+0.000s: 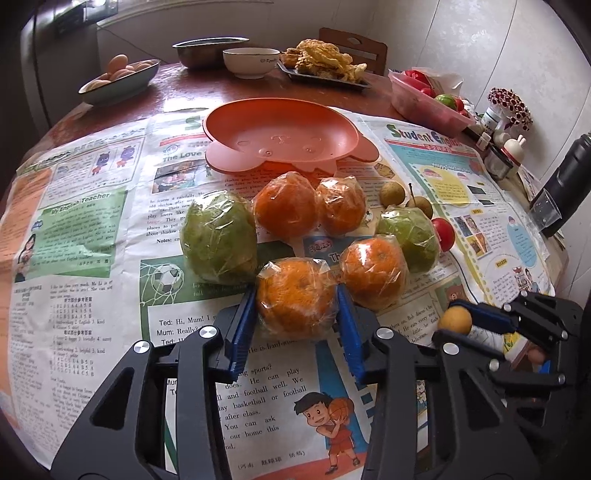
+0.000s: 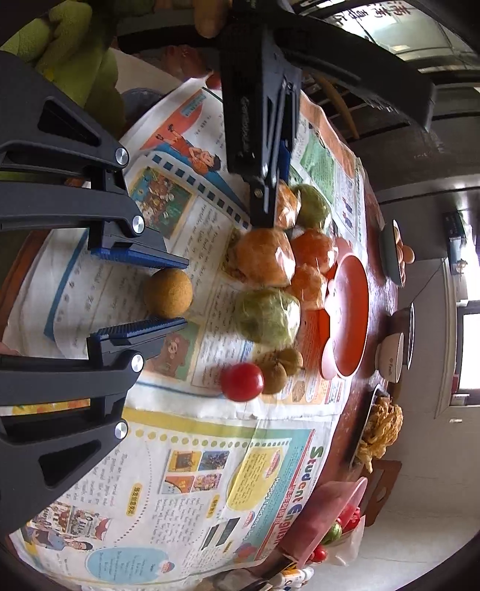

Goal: Organize fruits
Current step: 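Close left gripper on a bagged mandarin while right gripper grasps a small yellow fruit, then lift the bagged mandarin with left gripper while right gripper carries yellow fruit to the orange bowl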

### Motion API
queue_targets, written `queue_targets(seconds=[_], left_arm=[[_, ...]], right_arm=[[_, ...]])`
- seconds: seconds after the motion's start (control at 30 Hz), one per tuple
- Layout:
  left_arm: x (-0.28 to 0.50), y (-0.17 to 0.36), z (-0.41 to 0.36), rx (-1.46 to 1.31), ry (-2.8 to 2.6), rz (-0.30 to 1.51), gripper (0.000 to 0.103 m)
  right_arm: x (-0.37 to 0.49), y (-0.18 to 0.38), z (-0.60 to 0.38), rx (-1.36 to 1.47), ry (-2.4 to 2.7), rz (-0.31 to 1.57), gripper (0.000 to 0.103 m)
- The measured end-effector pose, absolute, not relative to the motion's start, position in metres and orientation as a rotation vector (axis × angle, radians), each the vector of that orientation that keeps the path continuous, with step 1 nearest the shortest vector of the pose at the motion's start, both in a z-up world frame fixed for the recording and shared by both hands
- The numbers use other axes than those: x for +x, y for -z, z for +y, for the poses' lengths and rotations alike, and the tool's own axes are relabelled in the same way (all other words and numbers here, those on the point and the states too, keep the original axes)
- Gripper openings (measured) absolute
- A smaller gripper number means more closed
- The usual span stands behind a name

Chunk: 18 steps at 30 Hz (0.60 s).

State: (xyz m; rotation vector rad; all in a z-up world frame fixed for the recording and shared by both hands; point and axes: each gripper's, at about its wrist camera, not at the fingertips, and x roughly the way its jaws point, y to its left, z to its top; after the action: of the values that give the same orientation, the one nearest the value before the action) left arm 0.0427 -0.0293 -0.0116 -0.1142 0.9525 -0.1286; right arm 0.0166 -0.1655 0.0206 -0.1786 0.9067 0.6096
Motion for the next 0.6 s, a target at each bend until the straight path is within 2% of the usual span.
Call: queue_targets(seconds=[0.6], left_arm=[[0.042, -0.031, -0.019, -0.154, 0.197, 0.895, 0.033]], right_arm=[[0.053, -0.053, -0.186, -0.087, -0.599, 0.861, 0.026]])
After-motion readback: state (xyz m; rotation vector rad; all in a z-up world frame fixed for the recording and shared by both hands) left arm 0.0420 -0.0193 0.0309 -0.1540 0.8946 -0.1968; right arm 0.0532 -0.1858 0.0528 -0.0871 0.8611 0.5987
